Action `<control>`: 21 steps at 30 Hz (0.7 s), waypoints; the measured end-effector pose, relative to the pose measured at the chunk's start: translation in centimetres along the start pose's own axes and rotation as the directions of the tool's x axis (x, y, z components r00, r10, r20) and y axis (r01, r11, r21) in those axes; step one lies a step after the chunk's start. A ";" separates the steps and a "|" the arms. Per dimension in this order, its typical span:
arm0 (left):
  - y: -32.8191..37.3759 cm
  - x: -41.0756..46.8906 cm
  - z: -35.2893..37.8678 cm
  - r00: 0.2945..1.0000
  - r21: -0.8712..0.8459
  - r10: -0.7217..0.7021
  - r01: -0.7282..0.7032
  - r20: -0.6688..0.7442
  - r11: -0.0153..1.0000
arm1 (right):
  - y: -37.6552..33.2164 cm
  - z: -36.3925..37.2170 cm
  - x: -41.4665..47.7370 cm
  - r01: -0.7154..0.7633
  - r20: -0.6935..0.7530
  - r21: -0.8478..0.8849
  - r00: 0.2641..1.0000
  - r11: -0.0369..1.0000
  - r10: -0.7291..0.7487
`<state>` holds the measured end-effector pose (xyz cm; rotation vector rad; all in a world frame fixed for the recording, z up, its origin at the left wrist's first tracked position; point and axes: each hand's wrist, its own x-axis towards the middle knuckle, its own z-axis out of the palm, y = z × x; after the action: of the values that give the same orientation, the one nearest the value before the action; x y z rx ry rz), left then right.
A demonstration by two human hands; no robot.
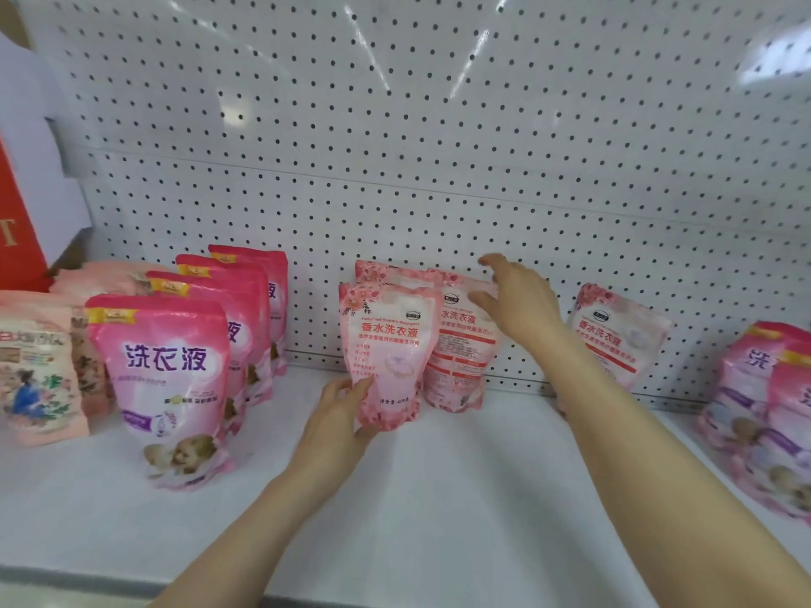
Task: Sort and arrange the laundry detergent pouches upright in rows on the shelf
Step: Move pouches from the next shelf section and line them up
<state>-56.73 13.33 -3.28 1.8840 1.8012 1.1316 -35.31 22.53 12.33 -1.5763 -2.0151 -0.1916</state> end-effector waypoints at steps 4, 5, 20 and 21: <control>-0.3 0.2 0.0 1.000 0.010 0.007 -0.007 0.008 1.000 | 0.6 -1.6 -1.7 -0.099 -0.004 0.102 0.995 0.990 0.100; -0.4 0.3 0.0 1.000 0.005 0.010 -0.010 0.010 1.000 | 0.4 -2.4 -2.1 -0.099 -0.010 0.137 0.995 0.986 0.101; -2.2 0.4 -0.3 0.993 -0.019 0.046 -0.044 0.107 0.999 | 0.7 -5.4 -5.9 0.049 0.201 -0.076 0.979 0.996 -0.033; -2.3 0.1 -0.3 0.992 -0.017 0.049 -0.048 0.118 0.999 | 1.1 -5.6 -6.1 0.053 0.131 -0.134 0.991 0.990 -0.035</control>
<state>-58.58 13.74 -4.58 1.9531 1.6880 1.0223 -31.45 15.20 13.54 -1.6668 -2.1781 -0.2572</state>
